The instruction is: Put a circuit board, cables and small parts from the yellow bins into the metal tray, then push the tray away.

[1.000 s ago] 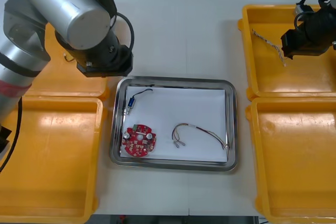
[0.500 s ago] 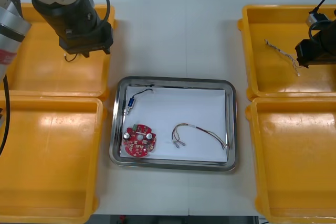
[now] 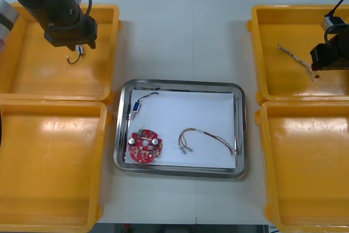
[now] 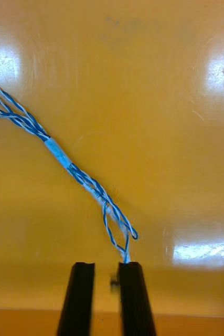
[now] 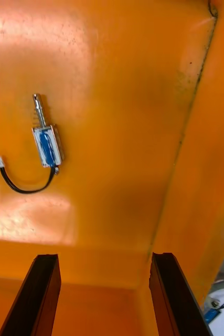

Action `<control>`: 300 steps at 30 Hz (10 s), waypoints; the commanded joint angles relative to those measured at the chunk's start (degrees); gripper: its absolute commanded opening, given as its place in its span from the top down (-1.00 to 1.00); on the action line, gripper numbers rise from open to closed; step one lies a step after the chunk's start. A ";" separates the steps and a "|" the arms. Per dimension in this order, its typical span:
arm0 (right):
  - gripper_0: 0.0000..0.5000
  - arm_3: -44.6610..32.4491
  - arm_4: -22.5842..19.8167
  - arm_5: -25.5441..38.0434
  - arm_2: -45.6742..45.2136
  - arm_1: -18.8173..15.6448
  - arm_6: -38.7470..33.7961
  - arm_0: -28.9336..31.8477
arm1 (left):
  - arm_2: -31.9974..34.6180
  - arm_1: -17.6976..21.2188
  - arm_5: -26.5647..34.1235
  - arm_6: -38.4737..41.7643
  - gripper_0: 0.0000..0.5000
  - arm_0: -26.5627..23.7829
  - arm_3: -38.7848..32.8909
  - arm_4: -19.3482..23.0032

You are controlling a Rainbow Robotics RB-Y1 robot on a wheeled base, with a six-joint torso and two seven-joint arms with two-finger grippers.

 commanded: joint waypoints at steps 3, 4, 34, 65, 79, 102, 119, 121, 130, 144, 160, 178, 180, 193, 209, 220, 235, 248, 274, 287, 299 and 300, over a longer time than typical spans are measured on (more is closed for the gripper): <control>-1.00 -1.54 -0.37 0.24 0.52 -2.65 1.19 0.17 | 1.36 2.39 -6.16 -0.17 -1.00 -4.29 5.90 -1.51; -1.00 -1.54 -0.37 0.24 0.43 -2.74 1.19 0.17 | 1.36 2.30 -6.69 -0.35 -1.00 -4.29 6.34 -1.51; -1.00 10.59 1.57 -2.92 3.94 1.30 17.01 -13.01 | -4.88 -2.01 -23.30 -3.25 -1.00 -4.11 18.74 -2.12; -1.00 30.02 3.59 -16.55 3.77 8.77 31.33 -18.29 | -6.55 -2.36 -28.05 -4.57 -1.00 0.37 18.65 -1.77; -1.00 32.74 3.50 -19.89 3.77 9.65 32.04 -17.14 | -6.55 -2.27 -27.43 -5.88 1.00 0.46 18.65 -1.60; 1.00 26.68 3.24 -14.00 2.19 8.25 30.89 -16.79 | 0.93 2.48 -5.46 -6.76 1.00 0.37 1.60 -5.73; 1.00 6.99 7.81 10.00 -6.25 5.61 29.05 -15.91 | 5.58 3.36 12.38 -4.74 1.00 0.37 -15.80 -5.82; 1.00 4.53 8.16 12.02 -6.78 5.52 28.87 -15.47 | 5.50 3.36 13.17 -4.48 1.00 0.37 -16.77 -5.55; 1.00 -11.12 9.13 22.57 -7.92 5.43 27.55 -11.43 | 5.50 2.65 14.23 -3.07 1.00 0.46 -18.97 -3.88; 1.00 -32.47 6.40 27.89 -6.60 9.04 24.92 -6.24 | 4.35 0.02 14.32 0.18 1.00 0.37 -22.31 -2.91; 1.00 -42.67 3.85 27.89 7.64 16.86 16.66 -5.28 | 3.21 -1.39 14.32 1.76 1.00 0.46 -23.27 -2.91; 1.00 -53.39 8.42 27.89 19.24 20.46 20.96 4.13 | 3.30 -1.39 14.40 1.85 1.00 0.46 -23.27 -2.39; 1.00 -53.39 10.00 27.89 20.29 20.99 22.63 4.30 | 3.30 -1.39 14.40 1.85 1.00 0.46 -23.19 -2.30; 1.00 -48.29 15.19 18.61 26.00 23.01 26.68 6.76 | 3.30 -1.30 14.40 1.94 1.00 0.46 -23.27 -2.30; 0.88 -41.26 19.50 10.88 29.70 22.31 28.78 8.43 | 3.30 -1.30 14.49 2.20 1.00 0.46 -23.27 -2.12; -1.00 -41.44 19.85 10.79 29.70 22.22 28.26 8.43 | 3.30 -1.30 14.58 2.38 1.00 0.46 -23.27 -2.04; -1.00 -48.12 19.06 19.23 27.24 21.43 26.41 7.73 | 3.30 -1.21 14.58 2.38 1.00 0.55 -23.19 -1.95; -1.00 -54.97 13.52 27.89 18.89 19.67 21.05 2.98 | 3.30 -1.21 14.58 2.38 1.00 0.46 -23.45 -1.77; -1.00 -59.81 0.78 27.89 -3.09 2.89 -9.89 2.81 | 3.21 -1.21 14.67 2.29 1.00 0.46 -24.07 0.25; -1.00 -54.80 -5.90 27.89 -20.58 -4.06 -12.44 13.27 | 2.68 -4.12 14.84 2.47 1.00 3.54 -29.16 2.09; -1.00 -52.07 -9.95 27.89 -31.74 -6.52 -12.08 26.28 | -4.00 -7.98 11.77 4.31 1.00 9.69 -37.69 1.22; -1.00 -51.98 -9.86 27.89 -31.91 -6.52 -12.08 26.80 | -4.44 -8.25 11.50 4.49 1.00 9.95 -37.95 0.86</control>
